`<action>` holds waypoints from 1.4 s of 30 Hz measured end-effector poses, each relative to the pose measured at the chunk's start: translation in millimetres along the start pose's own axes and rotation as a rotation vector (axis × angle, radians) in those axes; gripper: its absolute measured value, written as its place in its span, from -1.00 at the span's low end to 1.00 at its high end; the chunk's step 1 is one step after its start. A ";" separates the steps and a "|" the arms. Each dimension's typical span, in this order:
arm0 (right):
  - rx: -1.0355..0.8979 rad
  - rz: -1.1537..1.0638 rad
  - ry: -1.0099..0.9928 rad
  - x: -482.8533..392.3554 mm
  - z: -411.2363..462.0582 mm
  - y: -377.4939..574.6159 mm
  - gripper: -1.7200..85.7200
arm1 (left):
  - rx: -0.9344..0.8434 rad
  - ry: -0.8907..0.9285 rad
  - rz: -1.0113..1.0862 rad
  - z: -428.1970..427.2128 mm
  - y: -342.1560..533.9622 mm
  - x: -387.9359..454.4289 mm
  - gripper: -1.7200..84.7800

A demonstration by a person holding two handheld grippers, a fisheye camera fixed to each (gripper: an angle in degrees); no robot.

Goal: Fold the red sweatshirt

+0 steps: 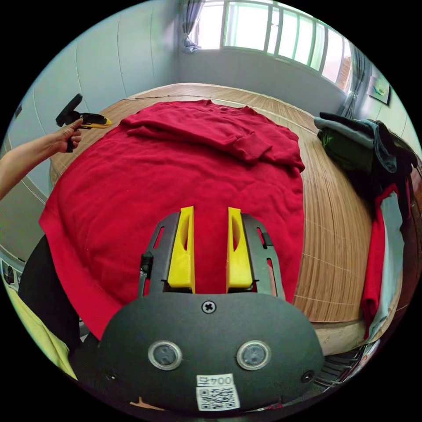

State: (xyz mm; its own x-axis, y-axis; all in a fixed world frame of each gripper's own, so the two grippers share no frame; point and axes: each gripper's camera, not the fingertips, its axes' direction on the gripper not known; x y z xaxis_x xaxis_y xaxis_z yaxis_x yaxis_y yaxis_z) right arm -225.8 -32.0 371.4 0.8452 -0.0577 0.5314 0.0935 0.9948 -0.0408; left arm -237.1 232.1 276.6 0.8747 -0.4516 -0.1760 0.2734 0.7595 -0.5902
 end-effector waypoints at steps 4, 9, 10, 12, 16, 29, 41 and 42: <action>0.004 0.009 -0.018 -0.9 -1.6 2.9 -0.70 | -0.038 -0.032 0.007 19.2 -14.9 3.7 -0.93; 0.011 0.007 -0.014 -4.4 -3.5 7.2 -0.70 | -0.059 -0.039 0.016 34.2 -18.0 10.3 -0.93; 0.012 0.008 -0.016 -4.4 -4.0 8.3 -0.70 | -0.058 -0.059 0.026 34.6 -17.2 13.7 -0.93; 0.012 0.011 -0.022 -3.7 -4.6 9.9 -0.70 | -0.053 -0.108 0.066 32.6 -15.5 23.0 -0.93; 0.013 0.014 -0.027 -2.9 -6.1 13.6 -0.70 | -0.014 -0.266 0.184 31.2 -2.8 52.8 -0.93; 0.011 0.017 -0.031 1.6 -10.0 26.4 -0.70 | 0.179 -0.229 0.161 -8.2 36.9 65.2 -0.95; 0.009 0.021 -0.035 9.4 -12.6 39.5 -0.70 | 0.001 -0.274 0.187 31.5 37.1 61.9 -0.95; 0.009 0.021 -0.035 9.9 -12.8 40.2 -0.70 | 0.013 -0.288 0.184 27.7 37.7 64.1 -0.95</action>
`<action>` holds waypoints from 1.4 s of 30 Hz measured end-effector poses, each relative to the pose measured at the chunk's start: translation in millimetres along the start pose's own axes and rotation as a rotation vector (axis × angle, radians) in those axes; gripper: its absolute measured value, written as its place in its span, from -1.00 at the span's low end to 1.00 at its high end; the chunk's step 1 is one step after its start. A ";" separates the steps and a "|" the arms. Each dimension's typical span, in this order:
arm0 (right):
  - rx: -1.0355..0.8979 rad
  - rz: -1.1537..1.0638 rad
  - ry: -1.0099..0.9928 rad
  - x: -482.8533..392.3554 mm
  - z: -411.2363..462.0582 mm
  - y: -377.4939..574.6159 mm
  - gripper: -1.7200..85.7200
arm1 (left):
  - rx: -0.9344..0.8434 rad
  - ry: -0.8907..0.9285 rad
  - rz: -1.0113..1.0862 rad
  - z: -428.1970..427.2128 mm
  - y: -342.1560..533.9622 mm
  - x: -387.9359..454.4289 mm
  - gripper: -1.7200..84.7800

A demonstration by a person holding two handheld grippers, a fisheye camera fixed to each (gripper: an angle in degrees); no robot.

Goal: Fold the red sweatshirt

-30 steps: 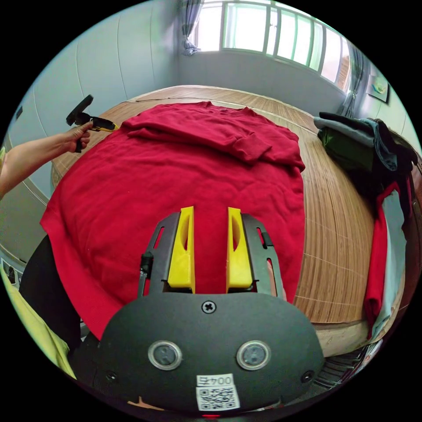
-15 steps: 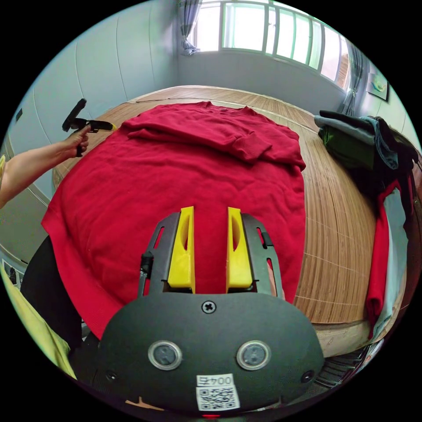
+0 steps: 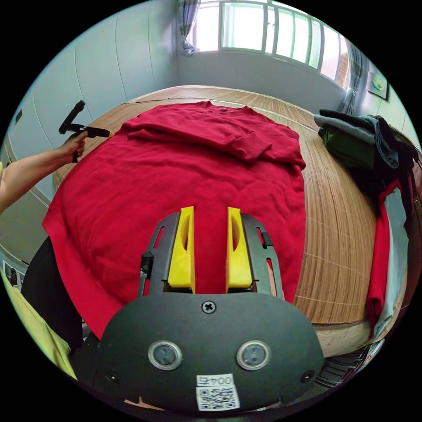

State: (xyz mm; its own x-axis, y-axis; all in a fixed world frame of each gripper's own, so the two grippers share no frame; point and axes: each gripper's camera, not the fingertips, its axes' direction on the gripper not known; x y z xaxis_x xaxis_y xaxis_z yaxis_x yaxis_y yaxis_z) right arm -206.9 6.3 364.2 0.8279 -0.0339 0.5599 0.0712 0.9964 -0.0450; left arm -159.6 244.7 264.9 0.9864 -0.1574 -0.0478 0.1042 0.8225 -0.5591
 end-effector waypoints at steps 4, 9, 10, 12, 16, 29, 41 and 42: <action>0.001 0.000 0.001 3.1 -1.0 4.9 -0.70 | 0.120 0.046 0.051 -41.2 6.0 32.1 -0.95; 0.000 0.001 0.000 7.5 -2.0 10.5 -0.70 | 0.129 0.163 0.149 -35.3 28.9 125.1 -0.95; 0.000 0.001 0.000 8.8 -2.3 11.9 -0.70 | 0.121 0.175 0.151 -24.8 37.0 145.1 -0.95; 0.000 0.001 -0.001 10.8 -2.7 14.0 -0.70 | 0.082 0.191 0.145 -2.6 46.5 165.6 -0.95; 0.001 -0.001 0.006 14.6 -4.0 19.1 -0.70 | 0.018 0.148 0.146 23.9 53.6 180.3 -0.95; -0.045 0.001 -0.010 40.5 -3.3 29.7 -0.70 | 0.031 0.094 0.164 24.0 54.7 177.9 -0.94; 0.171 0.285 -0.227 231.5 -45.9 23.0 -0.84 | 0.033 0.127 0.150 23.7 53.1 162.6 -0.94; 0.185 0.321 -0.244 249.1 -45.3 22.0 -0.84 | 0.033 0.126 0.150 23.6 53.0 162.4 -0.94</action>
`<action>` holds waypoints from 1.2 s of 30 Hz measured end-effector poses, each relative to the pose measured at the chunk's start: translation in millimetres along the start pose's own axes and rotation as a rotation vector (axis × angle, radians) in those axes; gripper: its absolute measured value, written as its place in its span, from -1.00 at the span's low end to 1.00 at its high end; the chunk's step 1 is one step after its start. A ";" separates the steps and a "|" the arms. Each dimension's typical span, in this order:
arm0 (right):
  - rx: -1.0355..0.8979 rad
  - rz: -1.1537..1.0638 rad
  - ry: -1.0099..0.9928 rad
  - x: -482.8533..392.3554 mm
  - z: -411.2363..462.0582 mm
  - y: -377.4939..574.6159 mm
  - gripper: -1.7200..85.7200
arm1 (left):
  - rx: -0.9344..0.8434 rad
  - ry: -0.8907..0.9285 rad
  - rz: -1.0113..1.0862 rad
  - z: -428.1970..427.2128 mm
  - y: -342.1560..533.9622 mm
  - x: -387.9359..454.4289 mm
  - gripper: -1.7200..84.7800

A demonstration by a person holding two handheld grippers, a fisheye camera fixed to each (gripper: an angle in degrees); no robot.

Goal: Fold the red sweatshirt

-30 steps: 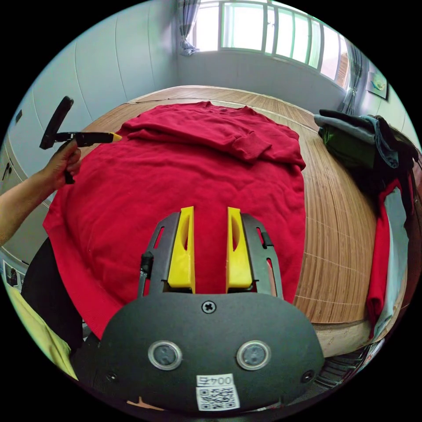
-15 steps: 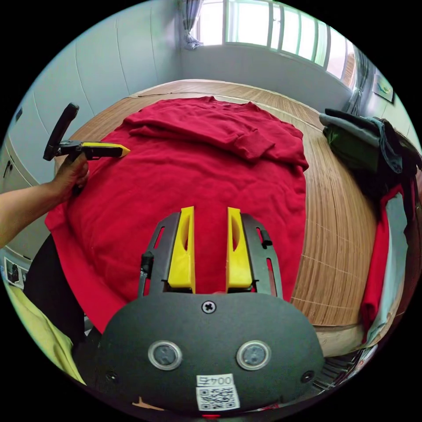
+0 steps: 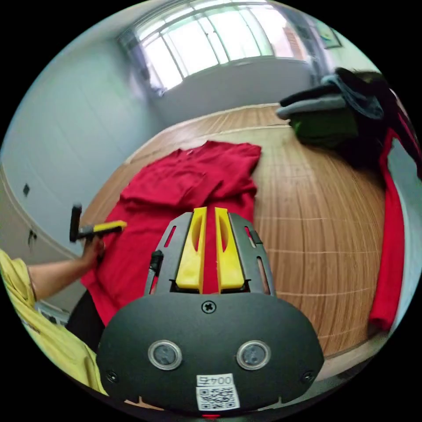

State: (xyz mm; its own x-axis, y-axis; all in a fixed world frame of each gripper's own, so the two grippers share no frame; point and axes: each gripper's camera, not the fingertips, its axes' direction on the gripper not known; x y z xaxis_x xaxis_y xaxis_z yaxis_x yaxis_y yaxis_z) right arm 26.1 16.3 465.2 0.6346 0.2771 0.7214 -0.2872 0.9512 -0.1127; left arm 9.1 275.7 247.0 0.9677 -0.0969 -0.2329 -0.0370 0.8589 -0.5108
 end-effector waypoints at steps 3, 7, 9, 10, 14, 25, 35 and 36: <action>-0.052 0.139 -0.002 64.8 14.0 -28.6 -0.81 | 0.001 0.005 -0.003 -0.6 0.1 -2.7 -0.94; -0.129 0.249 -0.102 119.3 43.8 -45.1 -0.81 | 0.002 0.011 -0.005 -1.4 0.3 -5.8 -0.94; -0.161 0.295 -0.160 137.2 54.9 -48.3 -0.82 | 0.003 0.008 -0.004 -1.8 0.4 -6.0 -0.94; -0.192 0.313 -0.174 145.2 62.4 -49.9 -0.83 | 0.004 0.007 -0.003 -2.1 0.5 -6.3 -0.94; -0.270 0.324 -0.168 158.9 78.5 -53.4 -0.83 | 0.005 0.004 -0.001 -2.8 0.6 -7.2 -0.94; -0.268 0.408 -0.265 179.1 92.0 -51.0 -0.82 | 0.007 0.010 -0.004 -4.1 1.0 -11.0 -0.95; -0.280 0.092 0.175 122.0 94.2 -62.0 -0.89 | 0.007 0.008 -0.003 -4.4 1.2 -12.0 -0.95; -0.281 0.075 0.197 117.9 96.2 -61.8 -0.89 | 0.006 0.008 -0.003 -4.4 1.1 -12.0 -0.95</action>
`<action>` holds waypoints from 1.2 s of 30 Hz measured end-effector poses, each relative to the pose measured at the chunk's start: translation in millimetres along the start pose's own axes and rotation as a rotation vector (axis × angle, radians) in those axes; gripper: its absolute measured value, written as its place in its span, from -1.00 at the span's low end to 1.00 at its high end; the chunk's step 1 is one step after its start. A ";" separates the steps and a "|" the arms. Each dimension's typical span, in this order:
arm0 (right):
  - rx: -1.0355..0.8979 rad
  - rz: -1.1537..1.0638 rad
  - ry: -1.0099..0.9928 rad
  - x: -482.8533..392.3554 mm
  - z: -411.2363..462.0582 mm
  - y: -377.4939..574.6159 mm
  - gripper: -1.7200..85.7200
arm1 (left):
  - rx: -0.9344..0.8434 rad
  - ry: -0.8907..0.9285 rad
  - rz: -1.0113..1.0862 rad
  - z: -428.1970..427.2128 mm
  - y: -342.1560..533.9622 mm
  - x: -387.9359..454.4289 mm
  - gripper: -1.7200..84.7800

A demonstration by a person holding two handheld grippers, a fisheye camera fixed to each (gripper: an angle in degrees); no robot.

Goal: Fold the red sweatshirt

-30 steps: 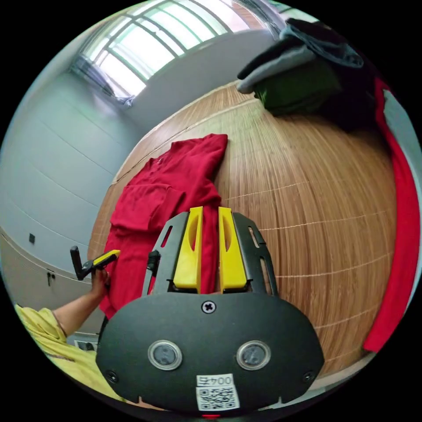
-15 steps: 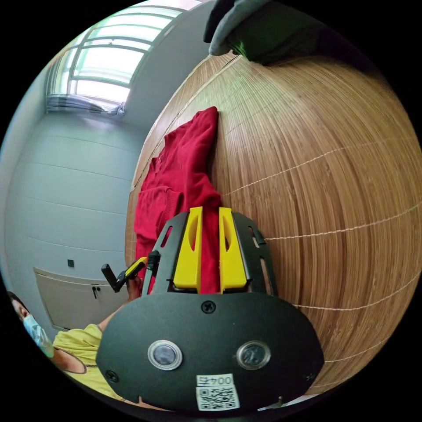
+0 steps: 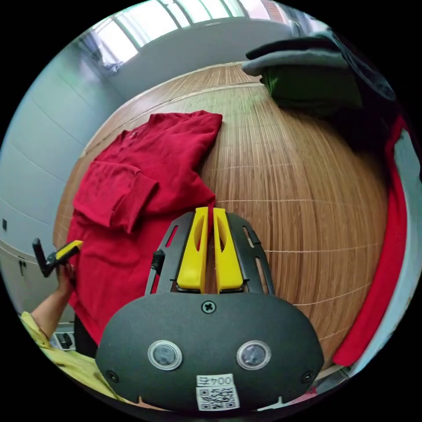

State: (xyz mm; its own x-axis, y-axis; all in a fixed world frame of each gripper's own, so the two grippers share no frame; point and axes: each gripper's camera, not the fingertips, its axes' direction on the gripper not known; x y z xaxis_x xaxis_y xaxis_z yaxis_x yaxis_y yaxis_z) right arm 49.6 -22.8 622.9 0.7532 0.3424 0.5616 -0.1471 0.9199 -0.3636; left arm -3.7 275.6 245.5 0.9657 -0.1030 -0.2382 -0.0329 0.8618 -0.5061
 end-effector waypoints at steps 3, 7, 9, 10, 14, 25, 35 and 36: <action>0.001 0.047 -0.050 4.9 0.8 -0.1 -0.87 | 0.000 0.004 -0.002 0.0 0.1 -1.0 -0.94; 0.019 0.277 -0.410 65.0 -0.4 18.4 -0.83 | 0.000 0.005 -0.003 0.0 0.4 -1.5 -0.95; 0.019 0.280 -0.430 70.5 -2.1 27.6 -0.82 | 0.001 0.005 -0.003 0.0 0.6 -1.6 -0.95; 0.012 0.281 -0.447 70.3 -2.3 31.9 -0.82 | 0.001 0.008 -0.004 0.0 0.7 -2.0 -0.95; -0.011 0.261 -0.476 56.2 0.3 40.5 -0.85 | 0.001 0.008 -0.005 0.0 1.0 -2.3 -0.95; -0.003 0.129 -0.234 5.8 1.5 35.2 -0.88 | 0.001 0.007 -0.004 -0.1 2.0 -1.9 -0.95; -0.004 0.211 -0.372 -3.2 -33.3 116.0 -0.82 | 0.001 0.009 -0.006 -0.2 3.3 -2.7 -0.95; -0.005 0.214 -0.372 -5.1 -34.3 119.3 -0.82 | 0.001 0.010 -0.006 -0.2 3.4 -2.9 -0.95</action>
State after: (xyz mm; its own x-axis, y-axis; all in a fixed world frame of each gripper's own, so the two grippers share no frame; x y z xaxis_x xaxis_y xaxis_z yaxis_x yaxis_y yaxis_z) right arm 50.2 78.7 551.1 0.4232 0.5719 0.7027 -0.2710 0.8200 -0.5042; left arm -6.6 278.7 244.3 0.9633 -0.1135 -0.2434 -0.0265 0.8616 -0.5069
